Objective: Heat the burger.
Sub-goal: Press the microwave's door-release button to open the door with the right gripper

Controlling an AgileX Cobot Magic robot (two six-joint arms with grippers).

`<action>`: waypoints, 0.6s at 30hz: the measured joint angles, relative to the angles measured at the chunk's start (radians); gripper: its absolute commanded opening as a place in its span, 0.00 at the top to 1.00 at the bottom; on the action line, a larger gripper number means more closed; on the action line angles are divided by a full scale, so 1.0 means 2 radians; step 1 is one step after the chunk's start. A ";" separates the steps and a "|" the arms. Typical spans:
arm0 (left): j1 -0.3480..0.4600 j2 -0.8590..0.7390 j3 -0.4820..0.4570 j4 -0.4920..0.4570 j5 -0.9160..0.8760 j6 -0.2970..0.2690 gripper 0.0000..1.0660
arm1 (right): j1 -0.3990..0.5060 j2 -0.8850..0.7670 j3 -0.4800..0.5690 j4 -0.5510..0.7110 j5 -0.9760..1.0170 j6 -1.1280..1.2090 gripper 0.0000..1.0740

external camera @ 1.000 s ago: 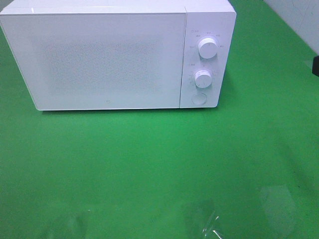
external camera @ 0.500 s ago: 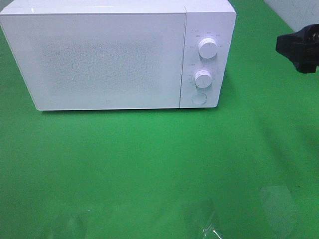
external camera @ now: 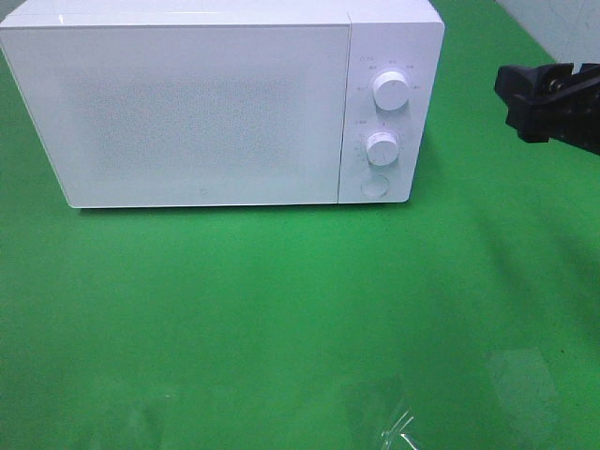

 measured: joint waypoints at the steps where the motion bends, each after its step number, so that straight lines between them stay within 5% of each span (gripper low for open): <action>1: 0.000 0.000 0.000 0.000 0.000 0.000 0.21 | 0.001 0.015 0.012 0.028 -0.031 -0.030 0.29; 5: 0.000 0.000 0.000 0.000 0.000 0.000 0.21 | 0.016 0.040 0.024 0.087 -0.081 -0.072 0.29; 10: 0.000 0.000 0.000 0.000 0.000 0.000 0.21 | 0.087 0.091 0.030 0.177 -0.150 -0.147 0.29; 18: 0.000 0.000 0.000 0.000 0.000 0.000 0.21 | 0.169 0.155 0.031 0.227 -0.212 -0.157 0.29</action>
